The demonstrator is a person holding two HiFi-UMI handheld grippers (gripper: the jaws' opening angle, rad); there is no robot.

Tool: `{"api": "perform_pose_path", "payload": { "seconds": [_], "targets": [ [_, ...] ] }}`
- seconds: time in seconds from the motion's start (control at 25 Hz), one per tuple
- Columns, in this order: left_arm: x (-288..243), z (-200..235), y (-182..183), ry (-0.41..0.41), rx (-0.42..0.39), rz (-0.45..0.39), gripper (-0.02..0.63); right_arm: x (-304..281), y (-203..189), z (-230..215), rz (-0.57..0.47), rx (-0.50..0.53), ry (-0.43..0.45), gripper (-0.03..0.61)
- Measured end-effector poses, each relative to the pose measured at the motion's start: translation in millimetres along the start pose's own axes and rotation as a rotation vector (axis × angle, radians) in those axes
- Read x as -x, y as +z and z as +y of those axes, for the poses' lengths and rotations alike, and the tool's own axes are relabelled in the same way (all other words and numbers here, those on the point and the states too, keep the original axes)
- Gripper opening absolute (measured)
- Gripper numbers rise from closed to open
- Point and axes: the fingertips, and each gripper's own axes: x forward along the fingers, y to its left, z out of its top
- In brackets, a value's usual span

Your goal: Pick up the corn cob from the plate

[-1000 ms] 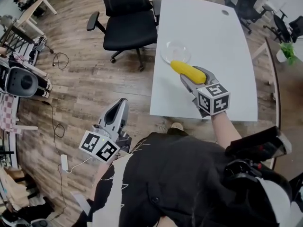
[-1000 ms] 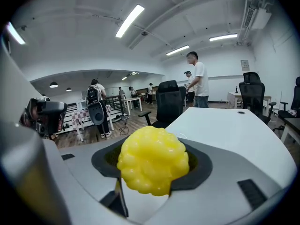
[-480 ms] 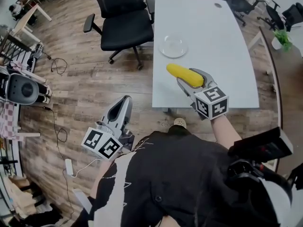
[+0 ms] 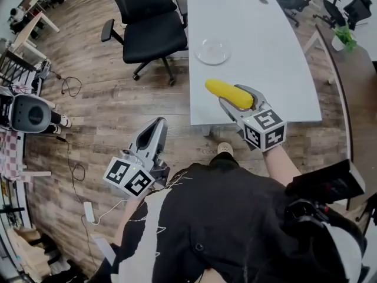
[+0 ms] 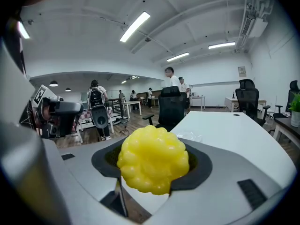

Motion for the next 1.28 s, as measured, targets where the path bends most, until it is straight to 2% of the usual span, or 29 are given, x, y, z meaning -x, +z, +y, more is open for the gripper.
{"api": "perform_pose_path", "payload": {
  "seconds": [0.4, 0.76, 1.28],
  "targets": [
    [14, -17, -16, -0.055, 0.010, 0.007, 0.014, 29, -1, 31, -0.041, 0.009, -0.008, 0.258],
    [17, -33, -29, -0.065, 0.031, 0.003, 0.014, 51, -5, 40, -0.048, 0.014, 0.007, 0.258],
    [-10, -43, -27, 0.024, 0.068, -0.027, 0.014, 73, -1, 6, -0.029, -0.026, 0.082, 0.258]
  ]
}}
